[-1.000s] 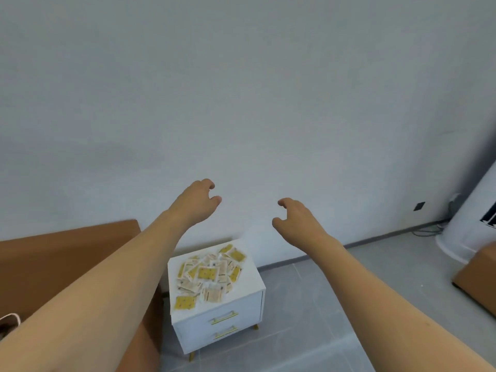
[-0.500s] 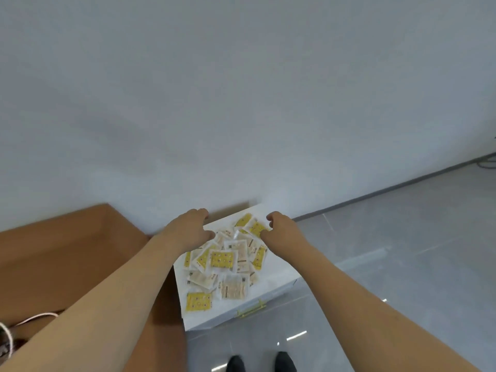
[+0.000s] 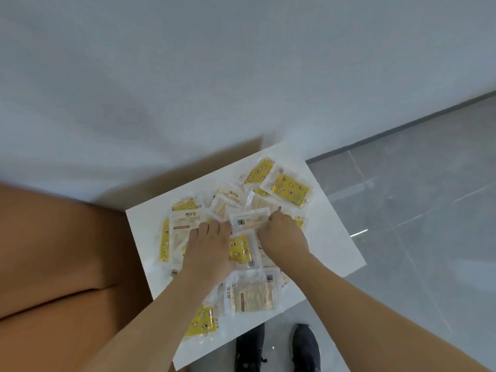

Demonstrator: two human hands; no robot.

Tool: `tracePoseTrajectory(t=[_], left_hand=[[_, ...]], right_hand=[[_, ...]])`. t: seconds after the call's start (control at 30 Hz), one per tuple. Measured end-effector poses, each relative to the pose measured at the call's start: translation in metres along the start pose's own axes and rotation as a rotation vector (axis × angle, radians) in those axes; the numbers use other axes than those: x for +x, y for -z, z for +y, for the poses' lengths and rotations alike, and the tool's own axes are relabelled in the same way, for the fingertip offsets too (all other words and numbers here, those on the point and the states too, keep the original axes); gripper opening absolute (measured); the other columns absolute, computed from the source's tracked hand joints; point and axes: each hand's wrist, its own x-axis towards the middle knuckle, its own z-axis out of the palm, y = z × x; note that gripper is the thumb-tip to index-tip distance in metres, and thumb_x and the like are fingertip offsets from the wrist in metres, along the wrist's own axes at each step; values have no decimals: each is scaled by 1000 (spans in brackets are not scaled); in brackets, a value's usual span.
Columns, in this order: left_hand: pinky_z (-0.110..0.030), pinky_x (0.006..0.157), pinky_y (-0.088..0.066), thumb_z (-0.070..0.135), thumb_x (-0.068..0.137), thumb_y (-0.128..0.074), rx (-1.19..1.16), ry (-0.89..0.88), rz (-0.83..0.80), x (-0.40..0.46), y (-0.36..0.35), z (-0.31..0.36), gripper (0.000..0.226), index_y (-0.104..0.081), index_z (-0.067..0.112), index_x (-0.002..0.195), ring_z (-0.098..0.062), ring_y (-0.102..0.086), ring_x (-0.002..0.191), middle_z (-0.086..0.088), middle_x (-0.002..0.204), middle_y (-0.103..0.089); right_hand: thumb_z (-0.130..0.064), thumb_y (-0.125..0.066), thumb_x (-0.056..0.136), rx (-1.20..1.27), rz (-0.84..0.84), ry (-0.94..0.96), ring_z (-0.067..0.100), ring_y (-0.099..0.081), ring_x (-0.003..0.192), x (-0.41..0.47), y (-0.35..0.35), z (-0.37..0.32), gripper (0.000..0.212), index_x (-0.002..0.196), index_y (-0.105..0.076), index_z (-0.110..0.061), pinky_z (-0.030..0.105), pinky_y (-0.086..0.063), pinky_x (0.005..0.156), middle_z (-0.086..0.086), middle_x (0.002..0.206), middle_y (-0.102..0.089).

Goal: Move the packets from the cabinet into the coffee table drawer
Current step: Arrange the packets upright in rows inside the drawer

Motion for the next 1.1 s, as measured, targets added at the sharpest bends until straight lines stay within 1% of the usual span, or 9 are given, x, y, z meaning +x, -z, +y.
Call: tracePoseTrajectory(t=[0.13, 0.2, 0.27, 0.37, 0.6, 0.73, 0.83, 0.97, 1.1], left_hand=[[-39, 94, -31, 56, 79, -62, -232, -23, -103, 2, -4, -16, 34, -48, 27, 89, -21, -47, 109, 9, 98, -50], [-39, 93, -29, 52, 78, -65, -449, 27, -186, -2, 3, -31, 33, -43, 28, 74, -19, -46, 103, 11, 90, -46], [-40, 96, -29, 55, 76, -70, -621, 109, -182, -4, 7, -47, 30, -50, 32, 78, -17, -40, 109, 13, 104, -45], [-39, 101, -32, 55, 76, -71, -633, 233, -111, -6, 7, -60, 33, -56, 32, 94, -20, -31, 116, 10, 119, -34], [-31, 94, -39, 42, 79, -72, -404, 273, 166, -6, -13, -44, 52, -47, 17, 117, -25, -36, 110, -6, 123, -37], [-36, 94, -41, 28, 76, -75, -566, 345, 126, -3, -7, -42, 56, -42, 10, 119, -27, -47, 105, -7, 113, -50], [-38, 78, -52, 26, 77, -71, -707, 372, -63, -2, 11, -47, 28, -56, 13, 96, -25, -59, 92, -5, 98, -62], [-25, 52, -44, 22, 78, -64, -797, 320, -263, -3, 23, -59, 19, -58, 21, 95, -16, -64, 67, 0, 81, -66], [-20, 46, -42, 17, 77, -64, -1007, 319, -216, -2, 28, -65, 21, -65, 28, 95, -9, -61, 53, 1, 73, -69]], right_hand=[[-26, -50, 89, -52, 80, -88, 30, -54, 109, 5, -19, -7, 38, 121, -44, -6, 40, -47, 87, 11, 121, -52], [-32, -61, 84, -71, 59, -159, 31, -51, 116, 4, -21, -12, 56, 127, -38, -5, 40, -44, 93, 11, 126, -48], [-39, -69, 79, -138, 44, -203, 31, -47, 121, 1, -24, -17, 74, 132, -30, -4, 39, -41, 98, 13, 131, -42], [-39, -69, 81, -257, 116, -197, 30, -45, 120, -5, -37, -22, 74, 131, -28, -4, 35, -37, 100, 13, 130, -40], [-32, -60, 89, -223, 189, -77, 27, -46, 112, -6, -48, -9, 36, 115, -45, -11, 35, -37, 95, 5, 116, -51], [-26, -54, 94, -25, 107, 110, 22, -43, 88, -12, -22, -10, 18, 86, -45, -13, 30, -35, 74, 1, 90, -46], [-20, -55, 91, 187, -5, 152, 22, -46, 77, 7, 22, -14, 17, 82, -51, -6, 27, -39, 62, 8, 89, -53], [-22, -53, 91, -173, -26, 54, 33, -52, 107, 62, 84, -18, 28, 109, -60, -1, 45, -46, 96, 17, 117, -50], [-32, -53, 91, -535, -148, 21, 33, -47, 116, 103, 92, -11, 38, 114, -55, -3, 43, -44, 99, 16, 124, -44]])
